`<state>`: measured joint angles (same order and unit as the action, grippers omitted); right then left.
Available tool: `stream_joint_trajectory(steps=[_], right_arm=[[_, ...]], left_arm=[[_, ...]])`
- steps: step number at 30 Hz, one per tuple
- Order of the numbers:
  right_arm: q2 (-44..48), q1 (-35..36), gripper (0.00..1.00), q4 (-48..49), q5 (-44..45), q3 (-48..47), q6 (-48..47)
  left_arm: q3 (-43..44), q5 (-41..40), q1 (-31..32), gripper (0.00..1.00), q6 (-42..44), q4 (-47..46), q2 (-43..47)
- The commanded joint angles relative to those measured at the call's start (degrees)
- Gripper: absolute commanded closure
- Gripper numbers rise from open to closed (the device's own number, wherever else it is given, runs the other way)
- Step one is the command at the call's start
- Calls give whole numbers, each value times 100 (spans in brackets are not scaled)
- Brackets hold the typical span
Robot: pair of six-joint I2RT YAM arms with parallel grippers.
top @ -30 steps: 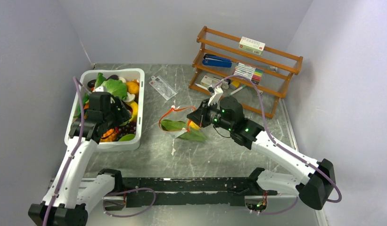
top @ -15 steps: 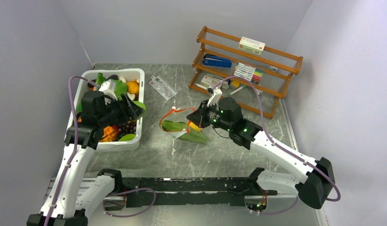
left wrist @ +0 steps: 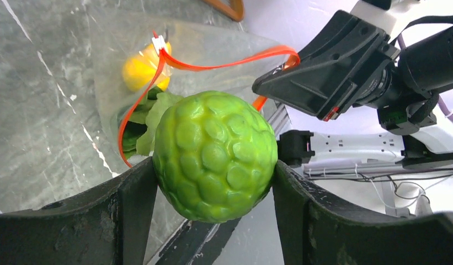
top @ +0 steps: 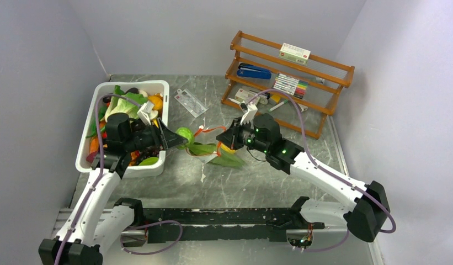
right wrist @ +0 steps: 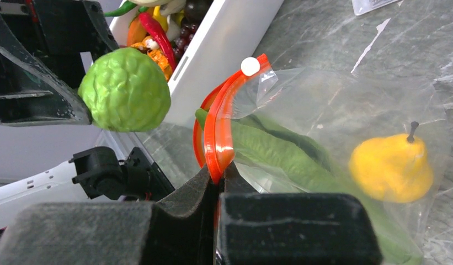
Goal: Place the food in the zip-top bag and seal the zipper
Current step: Place the fake vegetable in the zipper food storage bag.
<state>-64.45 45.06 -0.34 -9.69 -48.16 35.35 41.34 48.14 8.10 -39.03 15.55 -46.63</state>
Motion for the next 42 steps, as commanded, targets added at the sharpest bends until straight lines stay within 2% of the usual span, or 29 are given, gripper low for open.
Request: stream_joint_trajectory(steps=[1,10,17,21,25,29,31,42], right_arm=[[-38,-6,100,248,-71,-46,15],[-151,-5,100,374,-335,-8,101],[-86,3,100,381,-399,15,100],[-82,3,100,433,-453,43,103],[-89,4,100,411,-449,33,92],[-77,2,100,350,-404,-9,38],[-79,4,100,350,-394,-13,34],[-87,2,100,348,-368,-15,42]], left_arm=[[-129,422,82,50,-167,-662,-52],[-502,-202,1013,48,-558,-1292,-454],[-324,-928,1204,45,-445,-927,-735],[-357,-922,1274,43,-579,-1170,-895],[-91,-1094,1355,31,-356,-791,-1051],[217,-1413,1379,23,-31,-315,-1006],[320,-1521,1385,1,70,-152,-968],[636,-1751,1386,0,294,301,-840]])
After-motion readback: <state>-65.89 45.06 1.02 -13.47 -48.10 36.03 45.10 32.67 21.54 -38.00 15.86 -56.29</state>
